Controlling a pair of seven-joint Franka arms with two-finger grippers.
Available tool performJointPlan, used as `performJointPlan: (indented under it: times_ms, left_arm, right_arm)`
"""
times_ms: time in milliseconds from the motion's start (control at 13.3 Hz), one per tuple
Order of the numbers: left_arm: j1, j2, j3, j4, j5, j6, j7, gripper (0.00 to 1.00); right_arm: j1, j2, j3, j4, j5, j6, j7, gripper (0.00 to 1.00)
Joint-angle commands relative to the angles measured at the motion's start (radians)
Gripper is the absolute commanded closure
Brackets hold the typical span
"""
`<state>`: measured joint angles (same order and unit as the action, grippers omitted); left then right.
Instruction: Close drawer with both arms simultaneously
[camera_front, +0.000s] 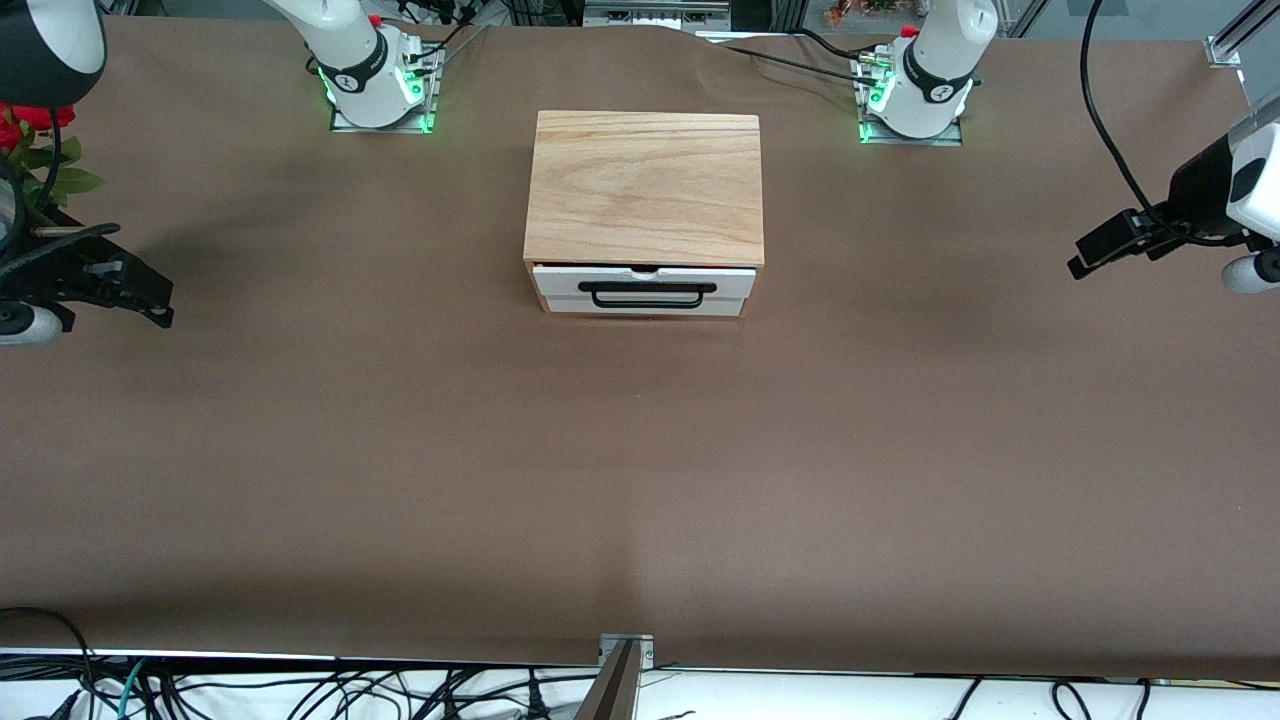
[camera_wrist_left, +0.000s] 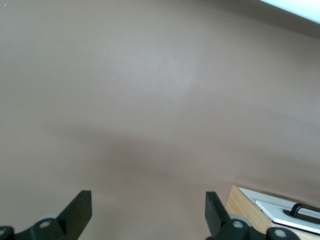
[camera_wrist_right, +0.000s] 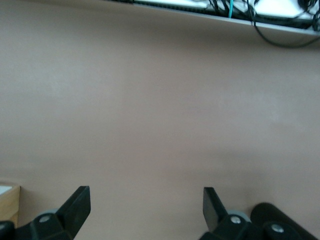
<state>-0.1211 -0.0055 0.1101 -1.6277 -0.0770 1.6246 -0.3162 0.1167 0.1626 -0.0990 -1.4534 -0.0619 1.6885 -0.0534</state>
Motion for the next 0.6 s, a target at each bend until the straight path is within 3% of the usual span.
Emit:
performJointPlan:
  times_ms: [0, 526]
  left_arm:
    - [0.001, 0.015, -0.003, 0.034, -0.013, -0.023, -0.012, 0.0]
    - [0.001, 0.015, -0.003, 0.034, -0.015, -0.023, -0.012, 0.0]
  right_arm:
    - [-0.072, -0.077, 0.071, -0.11, -0.013, 0.004, 0.006, 0.0]
    - [-0.066, -0.035, 0.073, -0.048, 0.002, -0.03, 0.007, 0.0]
